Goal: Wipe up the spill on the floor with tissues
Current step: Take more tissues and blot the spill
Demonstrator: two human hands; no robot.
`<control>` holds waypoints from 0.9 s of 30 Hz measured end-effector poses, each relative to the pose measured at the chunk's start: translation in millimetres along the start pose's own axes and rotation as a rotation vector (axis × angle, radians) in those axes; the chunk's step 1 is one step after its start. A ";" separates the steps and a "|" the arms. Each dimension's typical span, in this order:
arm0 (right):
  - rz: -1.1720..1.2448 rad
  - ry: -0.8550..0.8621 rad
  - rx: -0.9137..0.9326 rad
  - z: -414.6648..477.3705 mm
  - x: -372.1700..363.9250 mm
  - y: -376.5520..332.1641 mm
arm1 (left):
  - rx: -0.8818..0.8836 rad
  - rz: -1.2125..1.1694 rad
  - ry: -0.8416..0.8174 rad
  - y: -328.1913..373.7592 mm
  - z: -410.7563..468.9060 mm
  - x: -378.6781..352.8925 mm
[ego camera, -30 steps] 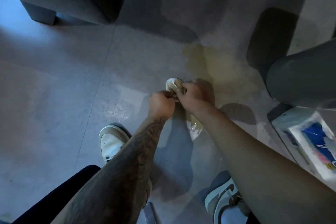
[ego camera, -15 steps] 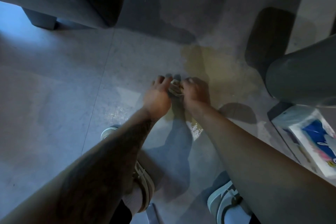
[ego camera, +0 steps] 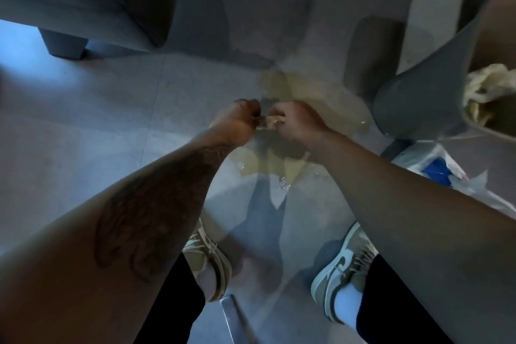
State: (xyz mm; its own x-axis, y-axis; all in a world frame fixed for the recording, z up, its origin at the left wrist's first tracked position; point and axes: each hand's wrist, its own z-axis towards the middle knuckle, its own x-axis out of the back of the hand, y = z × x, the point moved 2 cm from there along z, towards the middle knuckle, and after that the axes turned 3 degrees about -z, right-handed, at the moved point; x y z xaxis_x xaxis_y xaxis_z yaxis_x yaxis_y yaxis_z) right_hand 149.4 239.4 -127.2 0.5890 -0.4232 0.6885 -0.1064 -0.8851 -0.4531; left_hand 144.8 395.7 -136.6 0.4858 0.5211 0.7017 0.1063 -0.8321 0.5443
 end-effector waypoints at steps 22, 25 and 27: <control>0.266 0.527 0.013 -129.7 217.2 74.9 | -0.167 -0.239 0.294 247.8 -10.6 60.0; 0.400 0.590 0.007 -148.5 243.9 97.0 | -0.205 -0.290 0.308 287.4 -3.3 53.0; 0.475 0.630 -0.015 -160.1 254.0 113.2 | -0.219 -0.325 0.292 313.6 -2.5 43.3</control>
State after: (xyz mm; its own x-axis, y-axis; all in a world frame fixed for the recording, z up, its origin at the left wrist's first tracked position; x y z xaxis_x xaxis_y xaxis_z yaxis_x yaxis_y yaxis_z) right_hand 158.6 0.7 87.1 -0.0868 -0.7824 0.6167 -0.2465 -0.5830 -0.7742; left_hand 197.1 157.8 65.6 0.1905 0.8049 0.5619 0.0119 -0.5743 0.8186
